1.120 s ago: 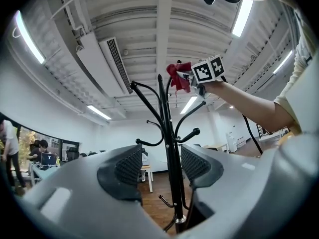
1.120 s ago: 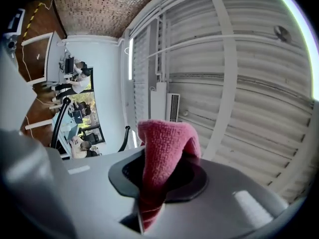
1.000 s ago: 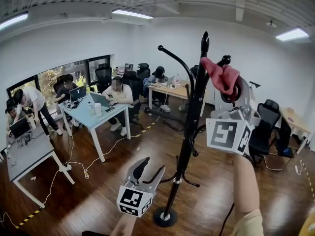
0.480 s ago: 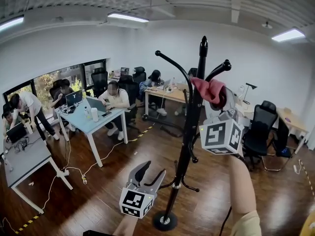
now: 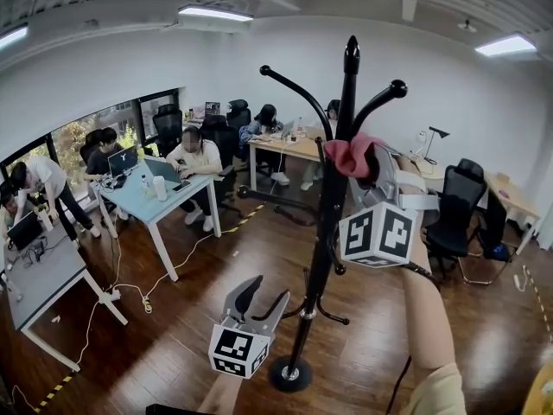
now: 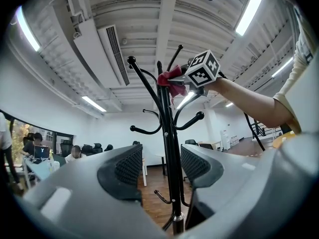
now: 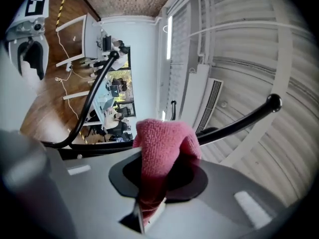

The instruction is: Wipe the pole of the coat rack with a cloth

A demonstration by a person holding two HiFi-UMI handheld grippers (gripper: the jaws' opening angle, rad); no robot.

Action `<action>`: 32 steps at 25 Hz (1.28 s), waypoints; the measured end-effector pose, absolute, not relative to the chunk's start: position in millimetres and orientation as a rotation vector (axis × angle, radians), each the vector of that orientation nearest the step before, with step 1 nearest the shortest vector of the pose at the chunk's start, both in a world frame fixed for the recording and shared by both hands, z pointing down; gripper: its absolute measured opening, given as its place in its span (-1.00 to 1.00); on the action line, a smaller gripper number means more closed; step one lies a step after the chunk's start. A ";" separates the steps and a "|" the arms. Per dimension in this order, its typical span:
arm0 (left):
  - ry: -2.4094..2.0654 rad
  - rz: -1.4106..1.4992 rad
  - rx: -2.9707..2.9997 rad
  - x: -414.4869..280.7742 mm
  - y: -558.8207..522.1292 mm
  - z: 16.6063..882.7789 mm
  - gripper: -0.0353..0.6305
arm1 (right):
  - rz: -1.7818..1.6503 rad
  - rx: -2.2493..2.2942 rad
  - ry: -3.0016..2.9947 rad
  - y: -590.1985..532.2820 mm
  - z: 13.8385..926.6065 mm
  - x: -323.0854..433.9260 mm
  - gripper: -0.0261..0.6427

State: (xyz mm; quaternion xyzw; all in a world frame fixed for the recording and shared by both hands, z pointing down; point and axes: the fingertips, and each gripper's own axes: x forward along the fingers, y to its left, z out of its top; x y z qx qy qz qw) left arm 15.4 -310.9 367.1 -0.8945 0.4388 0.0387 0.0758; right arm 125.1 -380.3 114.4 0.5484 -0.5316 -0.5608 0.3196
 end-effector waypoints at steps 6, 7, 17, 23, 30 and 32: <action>1.316 0.084 -2.693 19.3 -313.8 374.9 -0.19 | -1.441 1.317 -1.373 -385.8 136.9 123.6 -0.78; 1.316 0.081 -2.695 19.9 -314.0 375.6 -0.19 | -1.436 1.304 -1.365 -384.7 137.6 123.0 -0.78; 1.321 0.071 -2.706 19.0 -305.5 382.6 -0.19 | -1.355 1.106 -1.331 -382.9 207.3 114.2 -0.77; 1.337 0.067 -2.723 20.5 -302.9 390.4 -0.20 | -1.300 0.965 -1.346 -384.1 244.6 117.1 -0.77; 1.349 0.065 -2.736 19.8 -298.2 396.5 -0.20 | -1.222 0.824 -1.375 -379.1 273.2 115.3 -0.77; 1.355 0.066 -2.736 19.5 -296.3 397.4 -0.20 | -1.160 0.741 -1.407 -376.7 295.4 114.5 -0.77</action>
